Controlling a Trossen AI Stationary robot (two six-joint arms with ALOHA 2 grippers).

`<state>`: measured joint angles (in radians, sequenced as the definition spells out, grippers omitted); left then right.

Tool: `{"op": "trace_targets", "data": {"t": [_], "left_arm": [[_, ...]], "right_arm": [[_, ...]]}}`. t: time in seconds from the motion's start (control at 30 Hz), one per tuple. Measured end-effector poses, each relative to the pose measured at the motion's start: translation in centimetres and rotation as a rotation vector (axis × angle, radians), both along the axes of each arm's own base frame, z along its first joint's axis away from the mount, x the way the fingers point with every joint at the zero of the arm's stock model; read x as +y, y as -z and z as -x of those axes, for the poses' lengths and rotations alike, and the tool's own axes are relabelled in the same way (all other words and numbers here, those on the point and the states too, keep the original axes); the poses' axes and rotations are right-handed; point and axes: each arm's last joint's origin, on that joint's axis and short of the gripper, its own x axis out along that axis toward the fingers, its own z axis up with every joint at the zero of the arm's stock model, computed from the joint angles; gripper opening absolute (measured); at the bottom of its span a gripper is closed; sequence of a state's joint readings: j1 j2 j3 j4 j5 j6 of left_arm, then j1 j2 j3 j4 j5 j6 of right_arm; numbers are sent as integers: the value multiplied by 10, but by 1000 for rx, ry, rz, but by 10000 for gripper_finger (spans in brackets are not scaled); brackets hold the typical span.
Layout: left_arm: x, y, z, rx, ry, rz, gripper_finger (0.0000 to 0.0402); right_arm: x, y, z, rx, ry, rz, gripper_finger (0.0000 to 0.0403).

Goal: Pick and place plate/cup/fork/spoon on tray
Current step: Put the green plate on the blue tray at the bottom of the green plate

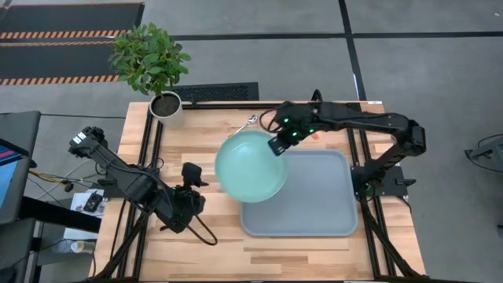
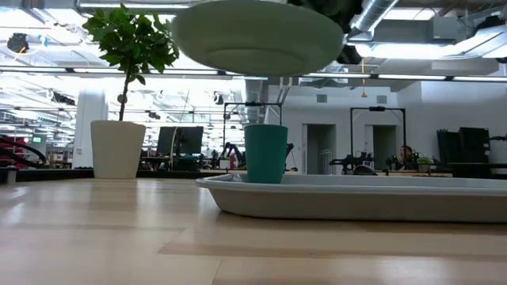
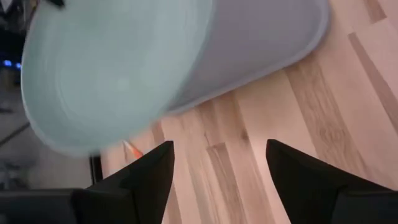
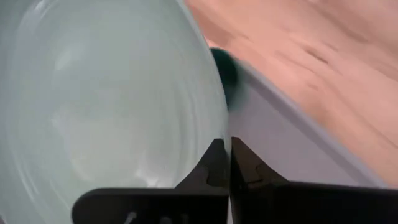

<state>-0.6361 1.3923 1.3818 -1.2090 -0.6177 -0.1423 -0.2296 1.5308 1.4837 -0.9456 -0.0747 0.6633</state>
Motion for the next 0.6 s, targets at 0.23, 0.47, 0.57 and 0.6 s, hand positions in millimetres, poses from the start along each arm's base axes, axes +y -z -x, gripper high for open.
{"op": "trace_targets", "data": {"t": [0.23,0.47,0.57,0.6], "left_arm": [[13,-10,16,-43,-180,72,238],[37,-25,41,-415,-546,247,238],[48,-27,55,-549,-678,357,238],[52,-26,59,-589,-717,391,238]], "right_arm": [[19,-19,69,115,94,43,3],[61,16,135,93,350,-58,3],[80,42,145,53,428,-102,3],[85,49,145,32,448,-116,4]]}}
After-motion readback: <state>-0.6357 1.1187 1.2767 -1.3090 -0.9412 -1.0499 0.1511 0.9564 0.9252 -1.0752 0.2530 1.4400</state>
